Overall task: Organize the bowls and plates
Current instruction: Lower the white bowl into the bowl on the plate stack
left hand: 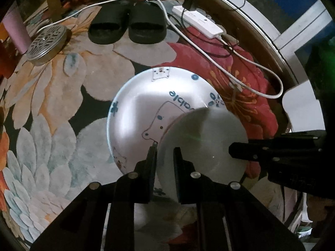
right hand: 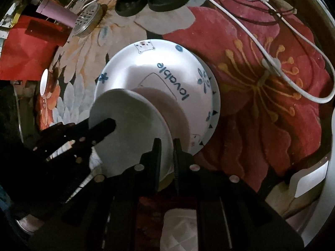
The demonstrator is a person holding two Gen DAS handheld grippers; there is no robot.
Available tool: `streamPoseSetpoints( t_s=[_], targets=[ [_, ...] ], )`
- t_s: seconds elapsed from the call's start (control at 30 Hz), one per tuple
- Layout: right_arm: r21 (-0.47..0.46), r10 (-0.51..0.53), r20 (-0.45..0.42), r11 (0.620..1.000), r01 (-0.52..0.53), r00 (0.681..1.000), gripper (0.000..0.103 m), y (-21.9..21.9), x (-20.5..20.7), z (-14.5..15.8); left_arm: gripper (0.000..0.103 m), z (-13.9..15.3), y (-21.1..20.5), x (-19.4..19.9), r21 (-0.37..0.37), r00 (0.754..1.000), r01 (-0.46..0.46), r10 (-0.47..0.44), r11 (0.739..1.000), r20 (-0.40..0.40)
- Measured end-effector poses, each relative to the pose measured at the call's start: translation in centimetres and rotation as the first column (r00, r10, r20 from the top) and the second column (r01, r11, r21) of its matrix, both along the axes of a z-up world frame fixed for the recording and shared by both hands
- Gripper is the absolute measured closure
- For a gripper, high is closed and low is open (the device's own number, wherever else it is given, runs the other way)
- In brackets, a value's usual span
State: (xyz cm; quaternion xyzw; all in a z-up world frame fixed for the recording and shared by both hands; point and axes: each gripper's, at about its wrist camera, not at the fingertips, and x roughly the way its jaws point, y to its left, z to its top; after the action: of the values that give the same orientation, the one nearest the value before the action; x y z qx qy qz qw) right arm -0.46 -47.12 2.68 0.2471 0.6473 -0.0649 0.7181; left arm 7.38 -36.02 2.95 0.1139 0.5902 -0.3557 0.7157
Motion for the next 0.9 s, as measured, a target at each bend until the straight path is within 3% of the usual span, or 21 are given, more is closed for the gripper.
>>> streamPoseSetpoints(
  t_s=[0.13,0.2,0.23,0.27,0.3,0.33,0.37,0.43,0.5,0.57,0.7,0.9],
  targets=[
    [0.001,-0.002,0.002,1.000,0.002,1.000,0.092,0.0,0.0,-0.1,0.088,0.5,0.7,0.5,-0.029,1.000,-0.018,0.018,0.999,-0.009],
    [-0.004,0.000,0.009,1.000,0.000,1.000,0.089,0.0,0.0,0.2,0.081,0.9,1.1,0.7,-0.044,1.000,-0.028,0.027,0.999,-0.010],
    [-0.011,-0.003,0.013,1.000,0.004,1.000,0.089,0.0,0.1,0.6,0.070,1.1,1.4,0.8,-0.055,0.999,-0.035,0.034,0.998,-0.010],
    [-0.021,-0.004,0.016,1.000,0.004,1.000,0.088,-0.1,0.2,0.9,0.050,1.3,1.6,0.9,-0.065,0.999,-0.044,0.043,0.997,-0.007],
    [-0.034,0.000,0.019,0.999,0.001,1.000,0.088,-0.1,0.3,1.2,0.039,1.5,1.9,0.9,-0.079,0.999,-0.051,0.051,0.996,-0.004],
    [-0.049,0.006,0.023,0.999,-0.005,1.000,0.088,0.0,0.4,1.6,0.020,1.9,2.3,0.9,-0.098,0.998,-0.058,0.058,0.994,0.001],
    [-0.063,0.011,0.030,0.998,-0.009,0.999,0.085,0.1,0.6,2.0,0.012,2.1,2.5,1.0,-0.109,0.998,-0.061,0.063,0.992,0.008],
    [-0.090,0.019,0.052,0.996,-0.014,0.998,0.065,0.2,0.7,2.8,0.004,2.5,2.9,0.9,-0.112,0.998,-0.061,0.064,0.992,0.021],
    [-0.121,0.026,0.079,0.993,-0.016,0.997,0.019,0.7,0.7,3.6,0.002,3.0,3.3,0.9,-0.110,0.996,-0.067,0.072,0.992,0.044],
    [-0.158,0.036,0.108,0.987,-0.019,0.993,0.007,1.2,0.9,4.4,0.001,3.5,3.9,0.9,-0.113,0.993,-0.079,0.088,0.990,0.073],
    [-0.225,0.064,0.119,0.974,-0.035,0.991,0.007,2.2,1.6,5.3,0.001,4.0,5.2,1.2,-0.106,0.987,-0.103,0.114,0.989,0.110],
    [-0.230,0.071,0.118,0.972,-0.042,0.991,0.007,3.1,1.9,5.2,0.001,3.9,7.6,1.9,-0.091,0.980,-0.150,0.160,0.984,0.116]
  ],
)
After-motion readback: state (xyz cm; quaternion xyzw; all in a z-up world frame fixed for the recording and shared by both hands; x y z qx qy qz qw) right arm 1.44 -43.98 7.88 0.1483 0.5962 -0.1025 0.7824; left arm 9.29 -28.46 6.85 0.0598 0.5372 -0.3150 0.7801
